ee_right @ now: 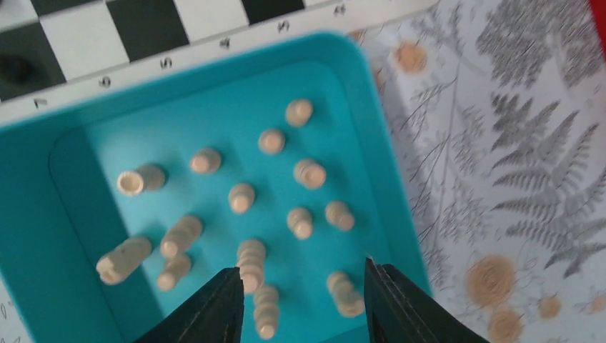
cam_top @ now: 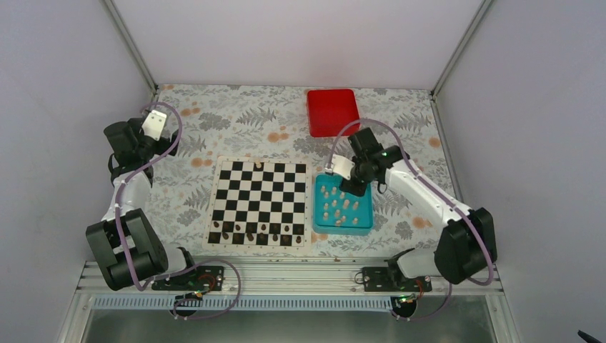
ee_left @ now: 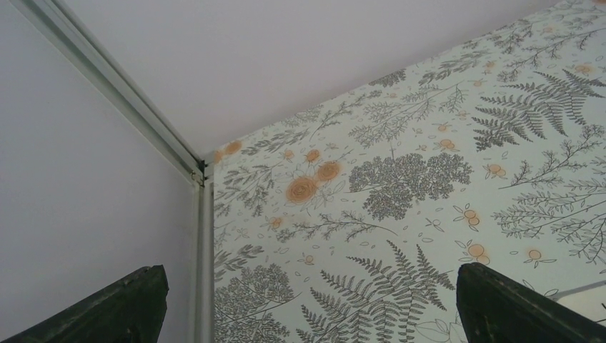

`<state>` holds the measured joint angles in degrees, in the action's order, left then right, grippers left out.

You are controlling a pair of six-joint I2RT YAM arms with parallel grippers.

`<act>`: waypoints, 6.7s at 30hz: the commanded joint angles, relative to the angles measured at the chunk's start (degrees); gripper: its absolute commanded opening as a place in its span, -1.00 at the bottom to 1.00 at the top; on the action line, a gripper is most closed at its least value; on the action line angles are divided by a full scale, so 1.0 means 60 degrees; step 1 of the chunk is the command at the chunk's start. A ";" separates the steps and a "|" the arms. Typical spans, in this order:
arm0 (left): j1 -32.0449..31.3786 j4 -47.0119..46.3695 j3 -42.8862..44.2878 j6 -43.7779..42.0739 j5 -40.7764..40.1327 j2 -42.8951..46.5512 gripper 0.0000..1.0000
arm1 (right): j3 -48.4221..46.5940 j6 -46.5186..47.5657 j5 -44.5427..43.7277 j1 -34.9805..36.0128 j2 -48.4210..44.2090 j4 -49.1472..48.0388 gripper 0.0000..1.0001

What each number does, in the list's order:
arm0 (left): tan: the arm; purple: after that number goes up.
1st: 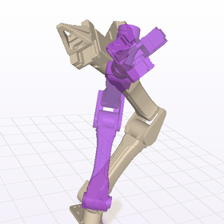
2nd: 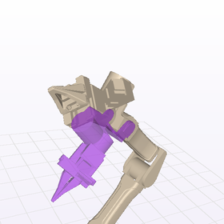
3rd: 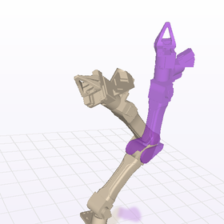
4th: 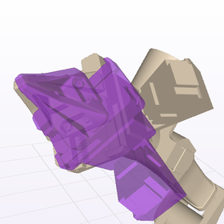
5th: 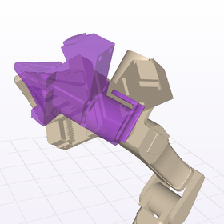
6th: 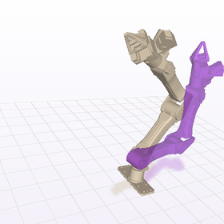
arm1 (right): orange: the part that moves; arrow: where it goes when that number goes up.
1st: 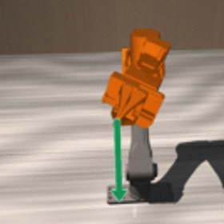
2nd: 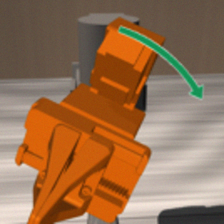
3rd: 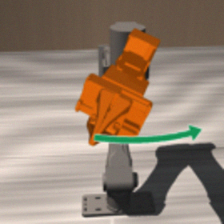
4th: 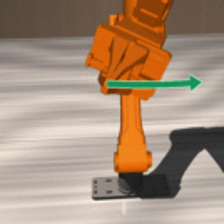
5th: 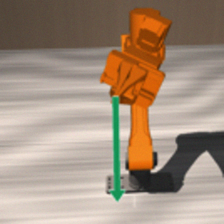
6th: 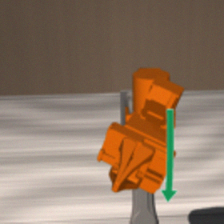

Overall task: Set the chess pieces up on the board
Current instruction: Pick up the chess piece from the storage box, then place the chess piece on the chessboard, then pick up the chess piece from the storage box.

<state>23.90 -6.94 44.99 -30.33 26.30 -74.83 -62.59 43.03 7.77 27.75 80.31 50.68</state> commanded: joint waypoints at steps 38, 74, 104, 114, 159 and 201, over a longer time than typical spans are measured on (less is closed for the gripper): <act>-0.0014 -0.0135 -0.0123 0.0297 -0.0047 -0.0110 1.00 | 0.2104 0.0146 0.0524 -0.0509 0.0585 -0.0911 -0.35; 0.0001 -0.0155 0.0128 0.0451 0.0212 0.0086 1.00 | -0.6759 0.0121 0.1076 0.1637 0.5232 0.1049 -0.84; 0.0030 -0.0799 -0.0642 0.0166 0.0048 0.0195 1.00 | -1.0053 -0.0286 0.0483 0.2575 0.9395 0.0829 -0.80; 0.0043 -0.0865 -0.0704 0.0133 0.0057 0.0108 1.00 | -1.0166 -0.0173 0.0477 0.2685 0.9569 0.1054 -0.79; 0.0109 -0.0416 -0.0610 0.0077 -0.0023 0.0579 1.00 | -0.3112 0.0421 -0.0432 -0.0212 0.2268 0.0927 -0.01; 0.0089 -0.0144 -0.0889 -0.0039 -0.0209 0.0830 1.00 | 0.1232 0.0026 -0.1031 -0.1592 0.1396 -0.0747 -0.20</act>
<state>24.27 -7.57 40.03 -29.58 24.16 -70.08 -55.94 43.79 2.00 18.63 87.77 47.29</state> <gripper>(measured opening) 0.999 0.406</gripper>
